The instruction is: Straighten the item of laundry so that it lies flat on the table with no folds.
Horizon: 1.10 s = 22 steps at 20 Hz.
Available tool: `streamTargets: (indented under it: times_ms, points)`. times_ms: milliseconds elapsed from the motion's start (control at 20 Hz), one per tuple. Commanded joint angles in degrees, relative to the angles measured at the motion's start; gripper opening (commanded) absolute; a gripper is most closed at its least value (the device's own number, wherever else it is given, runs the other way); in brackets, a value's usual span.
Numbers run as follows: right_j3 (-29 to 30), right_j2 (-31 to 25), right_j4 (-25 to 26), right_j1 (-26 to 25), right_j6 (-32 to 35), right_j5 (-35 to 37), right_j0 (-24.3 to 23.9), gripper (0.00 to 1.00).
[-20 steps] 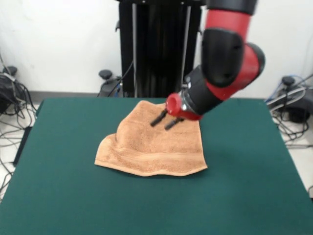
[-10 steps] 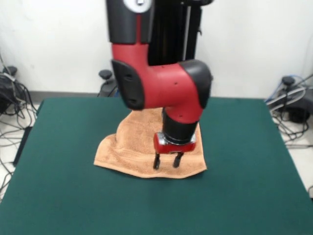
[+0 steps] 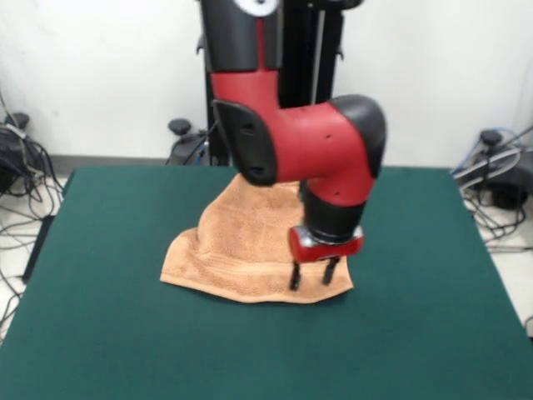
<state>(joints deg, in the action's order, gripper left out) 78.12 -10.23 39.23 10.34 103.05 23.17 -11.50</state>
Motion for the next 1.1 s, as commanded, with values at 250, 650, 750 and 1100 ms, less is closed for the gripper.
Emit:
streamTargets:
  times_ms: [250, 650, 750, 1100]
  points:
    - [4.0, 2.8, -5.2, 5.1, 9.0, 8.7, 9.1, 1.00]
    - [1.8, 12.2, -7.8, 2.3, 17.2, 7.5, 15.3, 1.00]
    - [0.5, 15.1, -8.4, 0.7, 19.0, 6.9, 16.8, 1.00]
    - [-3.0, 30.4, -10.0, -5.0, 28.6, 11.9, 26.8, 1.00]
